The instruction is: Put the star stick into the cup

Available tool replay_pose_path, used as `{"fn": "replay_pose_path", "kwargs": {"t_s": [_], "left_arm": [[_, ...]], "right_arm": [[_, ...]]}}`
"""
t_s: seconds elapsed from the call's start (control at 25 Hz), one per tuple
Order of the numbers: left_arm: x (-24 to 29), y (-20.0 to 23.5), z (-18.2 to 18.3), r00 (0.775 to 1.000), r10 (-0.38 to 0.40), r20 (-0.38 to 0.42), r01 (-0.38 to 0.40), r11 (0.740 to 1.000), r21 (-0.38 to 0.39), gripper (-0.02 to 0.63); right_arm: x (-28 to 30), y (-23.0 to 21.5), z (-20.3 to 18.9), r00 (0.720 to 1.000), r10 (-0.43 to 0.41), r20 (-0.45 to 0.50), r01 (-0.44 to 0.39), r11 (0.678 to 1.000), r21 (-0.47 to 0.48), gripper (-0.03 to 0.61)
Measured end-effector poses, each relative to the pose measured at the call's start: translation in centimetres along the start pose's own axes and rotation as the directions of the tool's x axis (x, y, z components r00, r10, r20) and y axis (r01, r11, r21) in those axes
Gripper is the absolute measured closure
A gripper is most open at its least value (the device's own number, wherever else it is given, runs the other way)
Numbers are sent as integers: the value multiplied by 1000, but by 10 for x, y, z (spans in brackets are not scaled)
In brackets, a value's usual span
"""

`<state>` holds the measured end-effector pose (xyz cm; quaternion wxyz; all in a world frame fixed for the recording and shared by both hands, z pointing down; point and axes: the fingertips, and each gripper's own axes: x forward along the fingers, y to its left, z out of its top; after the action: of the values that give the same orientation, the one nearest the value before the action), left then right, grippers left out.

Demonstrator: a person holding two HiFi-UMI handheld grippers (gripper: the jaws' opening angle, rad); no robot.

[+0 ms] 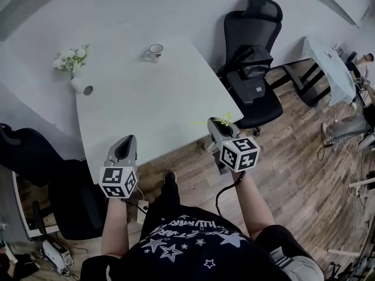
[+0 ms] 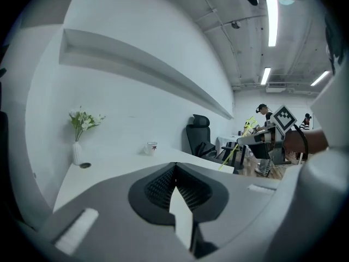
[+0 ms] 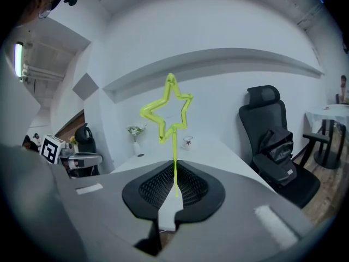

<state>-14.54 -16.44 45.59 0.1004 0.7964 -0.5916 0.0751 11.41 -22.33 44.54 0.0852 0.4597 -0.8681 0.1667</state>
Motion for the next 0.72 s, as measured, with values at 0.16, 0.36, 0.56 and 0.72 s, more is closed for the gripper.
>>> {"fn": "replay_pose_path", "kwargs": {"t_s": [0.16,0.36,0.56,0.72], "left_arm": [[46,29,22,1000,-24,1,24,1000,10,611],[92,63,46,999,-37,19,36,999,21,611],[134,91,65,998,-44,36,43,999,29,611],[164,112,79,998,-54,41,52,998,36,611]], "right_arm": [[51,-12,28,1000,-17,2,17,1000,-3,546],[110,-20,57,1000,-22,7,22,1000,-19,546],[166,-27,88,999,-21,26,23,998,-50,546],[208,-34,112,999,-19,49,22,998,-67,548]]}}
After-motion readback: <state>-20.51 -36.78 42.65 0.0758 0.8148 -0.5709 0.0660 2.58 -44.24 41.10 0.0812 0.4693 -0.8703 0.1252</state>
